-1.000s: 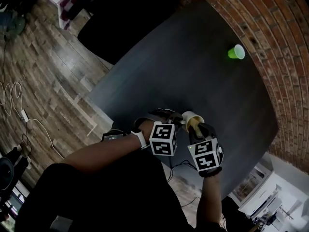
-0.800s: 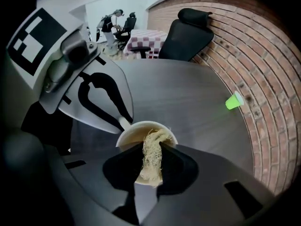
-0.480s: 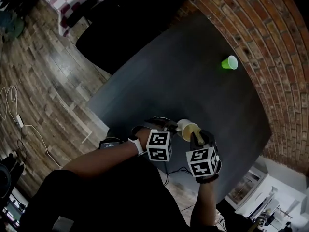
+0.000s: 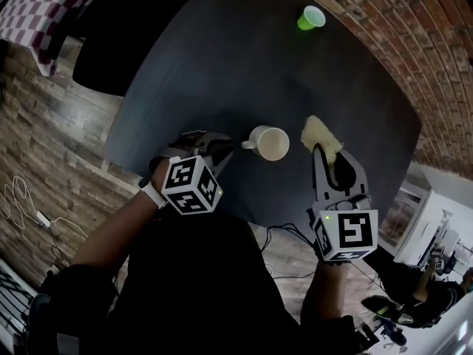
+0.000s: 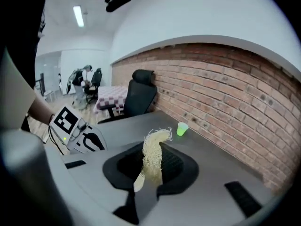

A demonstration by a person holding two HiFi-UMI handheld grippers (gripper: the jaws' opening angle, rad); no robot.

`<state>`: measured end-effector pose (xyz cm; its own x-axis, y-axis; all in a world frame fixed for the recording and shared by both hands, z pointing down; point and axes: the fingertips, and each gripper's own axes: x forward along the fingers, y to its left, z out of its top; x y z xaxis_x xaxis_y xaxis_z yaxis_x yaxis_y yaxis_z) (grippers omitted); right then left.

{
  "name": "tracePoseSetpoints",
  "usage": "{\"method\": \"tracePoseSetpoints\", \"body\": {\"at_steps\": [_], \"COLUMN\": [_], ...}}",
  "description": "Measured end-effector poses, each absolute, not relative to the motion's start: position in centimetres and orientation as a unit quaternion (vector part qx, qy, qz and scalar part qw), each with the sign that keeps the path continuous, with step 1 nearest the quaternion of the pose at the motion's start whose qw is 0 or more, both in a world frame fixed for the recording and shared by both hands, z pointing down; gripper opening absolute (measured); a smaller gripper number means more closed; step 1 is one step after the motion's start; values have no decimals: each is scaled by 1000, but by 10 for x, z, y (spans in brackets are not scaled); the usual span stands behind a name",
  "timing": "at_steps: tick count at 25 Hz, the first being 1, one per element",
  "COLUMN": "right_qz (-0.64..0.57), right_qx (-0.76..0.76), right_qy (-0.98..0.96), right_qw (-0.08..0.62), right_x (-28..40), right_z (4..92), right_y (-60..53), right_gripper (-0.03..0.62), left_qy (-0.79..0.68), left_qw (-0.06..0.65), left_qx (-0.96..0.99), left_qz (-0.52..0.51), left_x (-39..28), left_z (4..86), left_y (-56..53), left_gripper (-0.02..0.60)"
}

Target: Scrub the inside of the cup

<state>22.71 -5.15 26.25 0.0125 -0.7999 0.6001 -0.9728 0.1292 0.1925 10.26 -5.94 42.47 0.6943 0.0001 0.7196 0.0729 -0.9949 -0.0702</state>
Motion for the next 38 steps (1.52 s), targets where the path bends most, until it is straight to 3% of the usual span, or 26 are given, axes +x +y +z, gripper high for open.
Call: {"method": "tracePoseSetpoints", "body": {"at_steps": [10,18,24,38], "right_qz": [217,137,120,116], "right_qx": [697,691,667,670], "right_qy": [-682,-708,-730,-729], "right_qw": [55,55,86,86], "right_x": [250,215,196,195], "right_z": [244,211,216,212], "right_y": [-8,8,3,3], "right_gripper": [83,83,83,83], "left_qy": [148,161,153,149], "left_qw": [93,-27,-33,-36], "left_qx": [-953,-979,-980,-979], "left_qz": [-246,-125,-122,-130], "left_x": [110,102,103,103], "left_z": [292,228,224,226], "left_y": [-127,-101,-101,-101], "left_gripper": [69,69,69,69]}}
